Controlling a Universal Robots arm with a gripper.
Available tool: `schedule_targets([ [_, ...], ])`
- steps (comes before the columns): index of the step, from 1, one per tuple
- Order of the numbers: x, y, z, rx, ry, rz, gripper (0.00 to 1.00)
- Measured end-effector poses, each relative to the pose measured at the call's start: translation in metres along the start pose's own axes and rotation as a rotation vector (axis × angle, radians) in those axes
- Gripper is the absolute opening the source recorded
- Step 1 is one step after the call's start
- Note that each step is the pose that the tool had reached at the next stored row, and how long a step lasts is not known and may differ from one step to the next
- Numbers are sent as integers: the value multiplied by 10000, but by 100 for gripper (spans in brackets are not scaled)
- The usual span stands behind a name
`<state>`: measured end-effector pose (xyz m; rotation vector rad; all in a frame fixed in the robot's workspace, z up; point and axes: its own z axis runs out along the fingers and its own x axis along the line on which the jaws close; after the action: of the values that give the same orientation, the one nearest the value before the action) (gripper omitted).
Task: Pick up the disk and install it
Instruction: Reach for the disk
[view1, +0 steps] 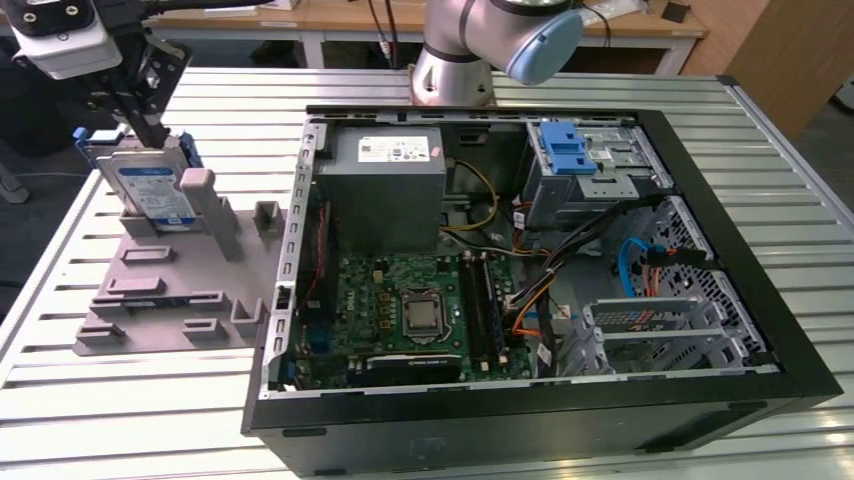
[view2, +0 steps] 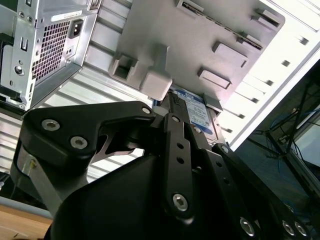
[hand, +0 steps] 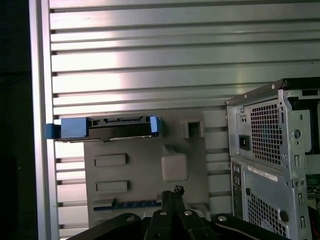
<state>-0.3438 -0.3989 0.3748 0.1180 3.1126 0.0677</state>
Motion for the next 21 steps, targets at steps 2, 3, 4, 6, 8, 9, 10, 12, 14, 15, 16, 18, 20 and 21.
schedule_targets([
  [2, 15, -1, 1, 1, 0, 0, 11],
  [3, 22, -2, 1, 0, 0, 0, 11],
  [4, 30, -2, 2, 0, 0, 0, 11],
  [6, 43, -3, 3, 1, 1, 0, 11],
  [8, 58, -5, 4, 1, 0, 0, 11],
  [9, 64, -5, 5, 0, 0, 0, 11],
  [10, 72, -6, 5, 0, 0, 0, 11],
  [12, 93, -7, 6, 0, 0, 0, 11],
  [14, 119, -9, 7, 1, 0, 0, 11],
  [15, 134, -11, 7, 1, 0, -1, 11],
  [16, 148, -12, 8, 1, 0, -1, 11],
  [18, 178, -12, 9, 0, 0, 0, 11],
  [20, 220, -2, 10, 0, -1, 0, 11],
  [21, 243, 13, 11, 0, -1, 1, 11],
])
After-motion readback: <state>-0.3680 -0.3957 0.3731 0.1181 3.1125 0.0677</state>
